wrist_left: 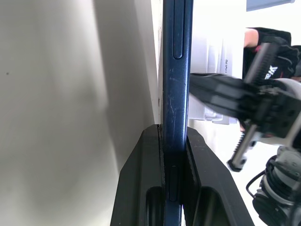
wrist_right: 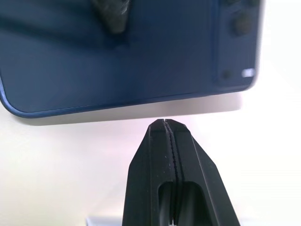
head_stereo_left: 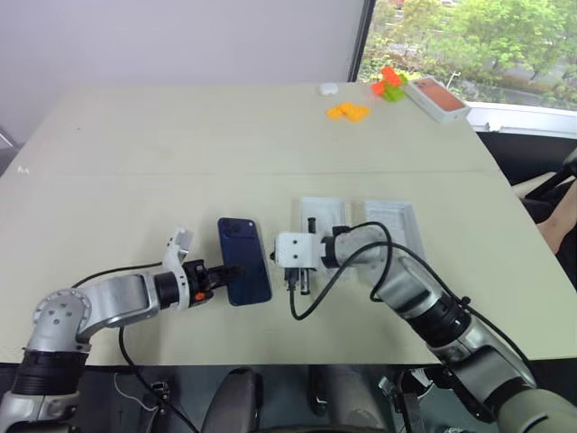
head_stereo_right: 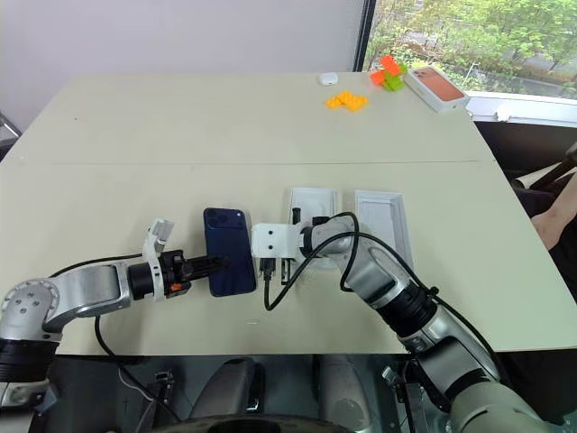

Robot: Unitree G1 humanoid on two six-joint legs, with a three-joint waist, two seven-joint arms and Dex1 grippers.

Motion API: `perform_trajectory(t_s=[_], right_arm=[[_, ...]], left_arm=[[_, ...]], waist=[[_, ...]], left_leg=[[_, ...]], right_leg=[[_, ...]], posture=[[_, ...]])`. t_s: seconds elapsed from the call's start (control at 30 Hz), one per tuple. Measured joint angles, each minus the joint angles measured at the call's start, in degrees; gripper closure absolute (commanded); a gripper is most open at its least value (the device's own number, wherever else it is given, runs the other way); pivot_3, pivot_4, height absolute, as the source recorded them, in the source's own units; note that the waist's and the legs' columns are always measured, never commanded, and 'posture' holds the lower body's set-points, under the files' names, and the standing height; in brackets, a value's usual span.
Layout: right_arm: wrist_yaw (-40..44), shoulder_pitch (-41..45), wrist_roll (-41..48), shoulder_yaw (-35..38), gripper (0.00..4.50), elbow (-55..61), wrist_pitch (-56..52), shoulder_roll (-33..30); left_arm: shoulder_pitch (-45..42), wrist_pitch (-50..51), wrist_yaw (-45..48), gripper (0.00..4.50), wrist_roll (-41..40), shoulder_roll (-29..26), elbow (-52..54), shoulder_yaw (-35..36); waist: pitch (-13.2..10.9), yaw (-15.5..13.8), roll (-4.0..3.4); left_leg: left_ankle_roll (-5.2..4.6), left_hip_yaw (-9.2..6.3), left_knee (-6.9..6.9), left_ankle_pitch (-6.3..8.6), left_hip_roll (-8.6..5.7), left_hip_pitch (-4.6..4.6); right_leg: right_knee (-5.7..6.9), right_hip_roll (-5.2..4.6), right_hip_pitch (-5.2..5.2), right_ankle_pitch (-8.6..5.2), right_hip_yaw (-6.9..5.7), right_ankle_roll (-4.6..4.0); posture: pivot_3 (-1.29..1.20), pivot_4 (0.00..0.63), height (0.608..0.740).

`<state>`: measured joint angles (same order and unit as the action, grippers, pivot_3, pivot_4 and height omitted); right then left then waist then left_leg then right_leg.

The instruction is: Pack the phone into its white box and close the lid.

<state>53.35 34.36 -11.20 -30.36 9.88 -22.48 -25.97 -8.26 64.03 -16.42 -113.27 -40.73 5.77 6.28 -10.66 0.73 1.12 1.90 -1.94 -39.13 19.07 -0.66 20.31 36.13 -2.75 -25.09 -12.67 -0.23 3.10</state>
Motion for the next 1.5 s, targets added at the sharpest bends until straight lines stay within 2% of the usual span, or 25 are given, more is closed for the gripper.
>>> perform_trajectory(t_s=[0.17, 0.33, 0.43, 0.6, 0.77, 0.87, 1.17, 1.5], right_arm=[[3.3, -0.6, 4.9, 6.4, 4.5, 8.9, -4.6, -4.1], [6.1, -3.8, 12.1, 14.9, 4.5, 15.1, -7.7, -9.5], [6.5, -6.5, 14.7, 17.6, 4.5, 15.7, -9.0, -11.8], [6.6, -12.0, 18.1, 22.2, 4.5, 16.5, -10.4, -16.6], [5.5, -16.0, 19.2, 23.8, 4.5, 17.5, -10.9, -19.5], [4.6, -16.4, 19.7, 24.2, 4.5, 18.5, -11.8, -20.0], [2.4, -17.3, 21.2, 24.7, 4.5, 20.4, -13.0, -21.3], [3.3, -21.2, 22.8, 27.1, 4.5, 20.6, -13.0, -25.7]], left_arm=[[-0.2, -0.5, 1.8, 4.17, 0.6, -2.0, -0.1, 1.9], [-8.0, 0.3, 3.6, 4.17, 1.4, -2.9, -2.3, 1.2], [-14.2, 1.0, 3.6, 4.17, 1.4, -0.2, -4.2, -0.8], [-24.4, 3.7, 0.9, 4.17, 1.5, 7.6, -11.3, -7.7], [-32.3, 6.3, -2.8, 4.17, 1.5, 14.0, -16.7, -12.2], [-34.7, 6.7, -5.4, 4.17, 1.5, 17.1, -19.7, -12.5], [-37.0, 7.1, -14.9, 4.17, 1.5, 22.7, -23.7, -13.9], [-37.2, 6.9, -19.1, 4.17, 1.5, 23.9, -23.9, -14.0]], waist=[[-0.1, 0.0, 0.04], [-0.2, -0.5, 0.11], [-0.2, -0.7, 0.14], [-0.2, -1.3, 0.15], [-0.2, -1.1, 0.16], [-0.2, -1.1, 0.17], [-0.2, -1.5, 0.18], [-0.2, -1.4, 0.19]], left_leg=[[0.02, 0.0, 0.0, -0.01, 0.07, 0.07], [-0.01, -0.01, 0.0, 0.0, -0.04, 0.11], [-0.06, 0.02, 0.0, 0.03, -0.1, 0.12], [-0.08, 0.01, 0.01, 0.04, -0.15, 0.15], [0.02, 0.05, 0.02, -0.02, -0.14, 0.17], [0.08, 0.04, 0.02, -0.05, -0.15, 0.17], [0.47, 0.01, 0.01, -0.27, -0.18, 0.18], [0.51, 0.01, 0.01, -0.29, -0.27, 0.17]], right_leg=[[0.0, 0.07, -0.08, 0.0, -0.01, 0.0], [-0.07, 0.05, -0.02, 0.0, -0.06, 0.0], [-0.1, 0.01, -0.01, 0.0, -0.04, 0.01], [-0.09, 0.0, -0.05, 0.01, -0.03, 0.04], [-0.08, -0.02, -0.12, 0.01, 0.0, 0.05], [-0.07, 0.0, -0.12, 0.01, 0.0, 0.06], [-0.06, 0.02, -0.11, 0.01, 0.0, 0.06], [-0.06, 0.01, -0.11, 0.0, 0.0, 0.08]], posture=[[0.0, 0.15, 0.74], [0.0, 0.15, 0.74], [0.0, 0.15, 0.74], [0.0, 0.15, 0.74], [0.0, 0.15, 0.74], [0.0, 0.15, 0.74], [0.0, 0.15, 0.74], [0.0, 0.15, 0.74]])
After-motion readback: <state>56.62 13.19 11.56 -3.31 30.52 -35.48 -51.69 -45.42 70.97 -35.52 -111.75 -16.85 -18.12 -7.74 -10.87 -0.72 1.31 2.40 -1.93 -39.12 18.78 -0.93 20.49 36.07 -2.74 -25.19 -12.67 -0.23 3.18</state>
